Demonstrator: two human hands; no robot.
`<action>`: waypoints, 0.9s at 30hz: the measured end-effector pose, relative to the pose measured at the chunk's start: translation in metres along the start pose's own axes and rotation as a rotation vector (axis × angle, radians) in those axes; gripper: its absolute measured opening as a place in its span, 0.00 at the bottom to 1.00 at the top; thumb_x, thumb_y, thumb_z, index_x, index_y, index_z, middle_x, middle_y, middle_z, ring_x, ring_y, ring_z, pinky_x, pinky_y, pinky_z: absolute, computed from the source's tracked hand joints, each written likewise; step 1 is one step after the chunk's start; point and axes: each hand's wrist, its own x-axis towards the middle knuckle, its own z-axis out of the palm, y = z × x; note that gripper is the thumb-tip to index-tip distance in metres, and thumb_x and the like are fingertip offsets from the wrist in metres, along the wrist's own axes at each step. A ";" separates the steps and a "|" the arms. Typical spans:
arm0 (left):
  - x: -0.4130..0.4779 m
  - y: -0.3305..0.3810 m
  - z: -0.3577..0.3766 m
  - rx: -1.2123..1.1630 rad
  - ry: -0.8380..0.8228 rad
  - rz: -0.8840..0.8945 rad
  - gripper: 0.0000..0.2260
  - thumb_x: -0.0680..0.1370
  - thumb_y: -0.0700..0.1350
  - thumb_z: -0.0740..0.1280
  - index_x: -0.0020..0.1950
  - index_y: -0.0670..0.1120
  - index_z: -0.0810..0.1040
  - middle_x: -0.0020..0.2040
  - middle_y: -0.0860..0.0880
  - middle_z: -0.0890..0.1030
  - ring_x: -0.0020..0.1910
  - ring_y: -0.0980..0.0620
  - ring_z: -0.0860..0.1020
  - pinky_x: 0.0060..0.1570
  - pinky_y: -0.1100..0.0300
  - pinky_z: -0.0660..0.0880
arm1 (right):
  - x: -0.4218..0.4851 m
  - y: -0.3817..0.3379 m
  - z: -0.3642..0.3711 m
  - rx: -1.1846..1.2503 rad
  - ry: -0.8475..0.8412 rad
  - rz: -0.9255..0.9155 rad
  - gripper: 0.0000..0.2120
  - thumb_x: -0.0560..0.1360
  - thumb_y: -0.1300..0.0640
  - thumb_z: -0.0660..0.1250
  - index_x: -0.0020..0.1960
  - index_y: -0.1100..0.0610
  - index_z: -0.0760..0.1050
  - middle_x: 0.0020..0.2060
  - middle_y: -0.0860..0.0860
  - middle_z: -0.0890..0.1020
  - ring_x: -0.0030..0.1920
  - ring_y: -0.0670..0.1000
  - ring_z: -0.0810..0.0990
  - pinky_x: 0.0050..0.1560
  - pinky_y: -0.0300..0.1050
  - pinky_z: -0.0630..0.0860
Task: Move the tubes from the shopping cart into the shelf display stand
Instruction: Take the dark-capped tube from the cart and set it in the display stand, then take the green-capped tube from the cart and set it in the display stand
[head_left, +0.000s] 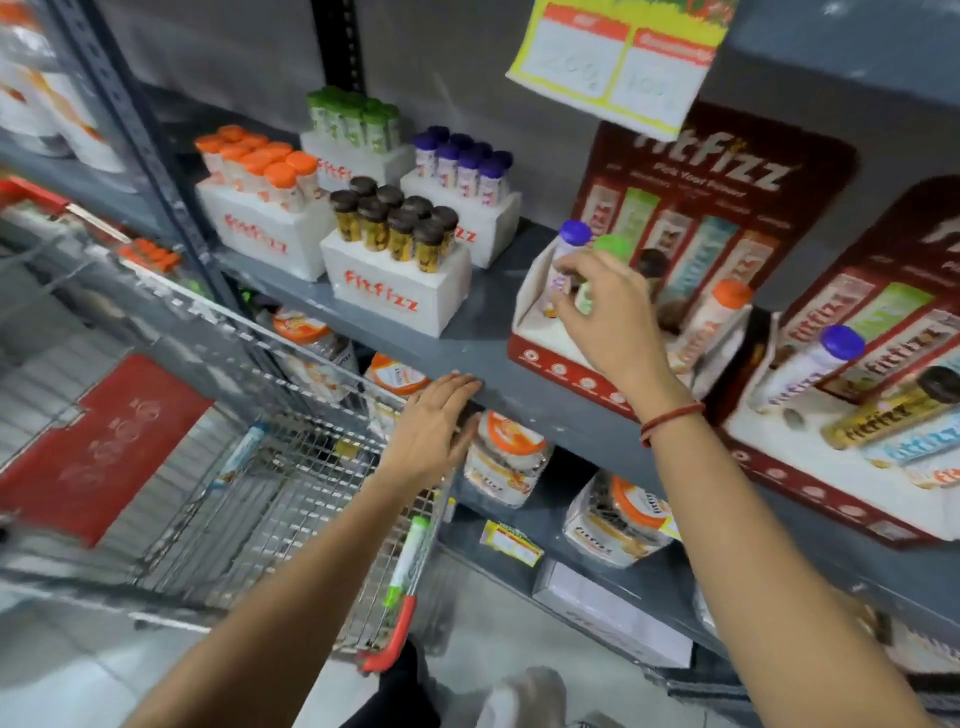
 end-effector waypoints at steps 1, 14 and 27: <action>-0.011 -0.011 -0.005 0.001 0.001 -0.044 0.20 0.78 0.50 0.56 0.64 0.41 0.73 0.62 0.42 0.76 0.63 0.44 0.71 0.61 0.50 0.67 | -0.004 -0.009 0.015 0.051 -0.032 -0.012 0.11 0.73 0.59 0.66 0.54 0.60 0.78 0.50 0.57 0.81 0.52 0.58 0.79 0.55 0.50 0.75; -0.191 -0.099 -0.047 0.089 0.006 -0.703 0.21 0.77 0.52 0.54 0.59 0.38 0.76 0.57 0.39 0.79 0.57 0.40 0.76 0.54 0.44 0.74 | -0.063 -0.073 0.261 0.136 -0.868 -0.033 0.06 0.71 0.59 0.65 0.46 0.60 0.77 0.42 0.60 0.82 0.43 0.60 0.81 0.46 0.56 0.80; -0.233 -0.098 -0.018 0.185 -0.092 -0.751 0.16 0.78 0.49 0.58 0.55 0.40 0.79 0.53 0.42 0.82 0.57 0.43 0.76 0.49 0.49 0.74 | -0.172 -0.025 0.397 -0.288 -1.295 0.386 0.21 0.78 0.59 0.61 0.69 0.64 0.67 0.68 0.60 0.72 0.68 0.59 0.71 0.66 0.48 0.70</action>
